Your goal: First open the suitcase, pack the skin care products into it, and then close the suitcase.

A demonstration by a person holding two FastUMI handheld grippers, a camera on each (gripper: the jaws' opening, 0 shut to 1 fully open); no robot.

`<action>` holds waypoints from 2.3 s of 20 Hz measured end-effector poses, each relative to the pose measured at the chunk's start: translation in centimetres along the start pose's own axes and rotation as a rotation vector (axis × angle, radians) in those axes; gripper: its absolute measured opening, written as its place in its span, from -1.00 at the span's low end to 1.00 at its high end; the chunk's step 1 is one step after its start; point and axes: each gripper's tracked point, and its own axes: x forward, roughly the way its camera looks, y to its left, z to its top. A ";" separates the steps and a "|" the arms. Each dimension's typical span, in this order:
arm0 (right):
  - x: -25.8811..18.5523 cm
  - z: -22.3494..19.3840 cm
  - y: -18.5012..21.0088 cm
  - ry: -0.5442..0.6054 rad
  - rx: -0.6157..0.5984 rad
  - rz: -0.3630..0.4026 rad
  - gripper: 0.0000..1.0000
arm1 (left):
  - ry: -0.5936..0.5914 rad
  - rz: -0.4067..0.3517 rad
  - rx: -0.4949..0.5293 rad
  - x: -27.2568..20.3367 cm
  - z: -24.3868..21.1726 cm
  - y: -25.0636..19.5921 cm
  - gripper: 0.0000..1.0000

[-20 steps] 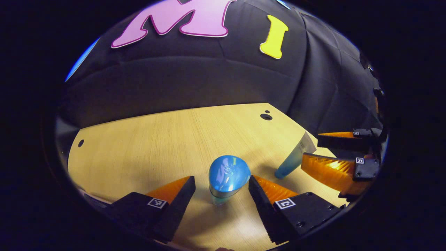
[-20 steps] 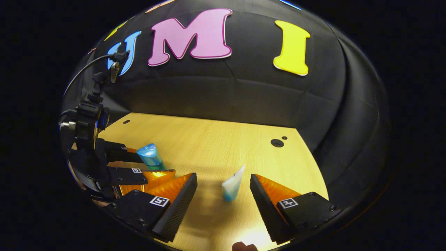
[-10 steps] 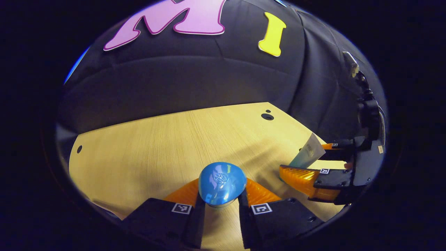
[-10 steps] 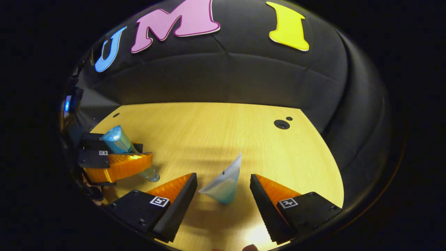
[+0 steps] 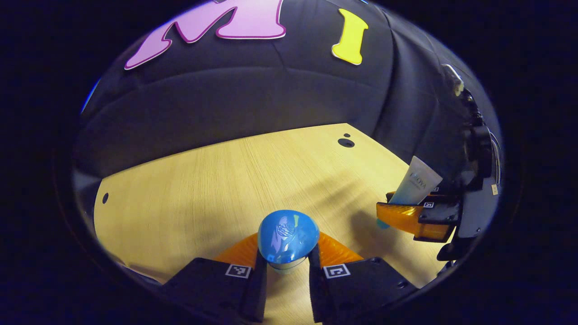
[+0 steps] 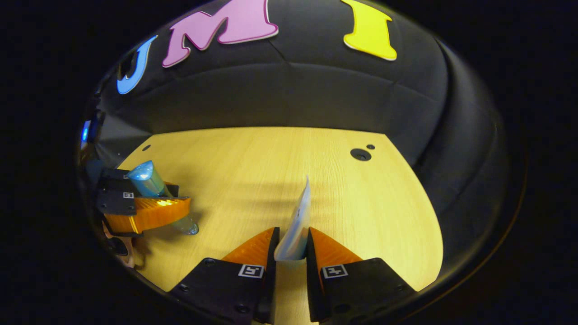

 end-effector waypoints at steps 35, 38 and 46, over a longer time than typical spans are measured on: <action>-18.2 -5.9 32.7 0.214 -0.069 0.457 -0.37 | 0.595 0.152 -0.409 -23.8 -25.4 15.8 0.44; -17.3 -7.4 36.4 0.309 -0.080 0.513 -0.37 | 0.400 0.138 -0.391 -27.1 -21.0 17.4 0.53; -14.3 -15.7 43.9 0.800 0.003 0.524 -0.36 | 0.276 0.304 -0.504 -37.9 -23.9 28.0 0.66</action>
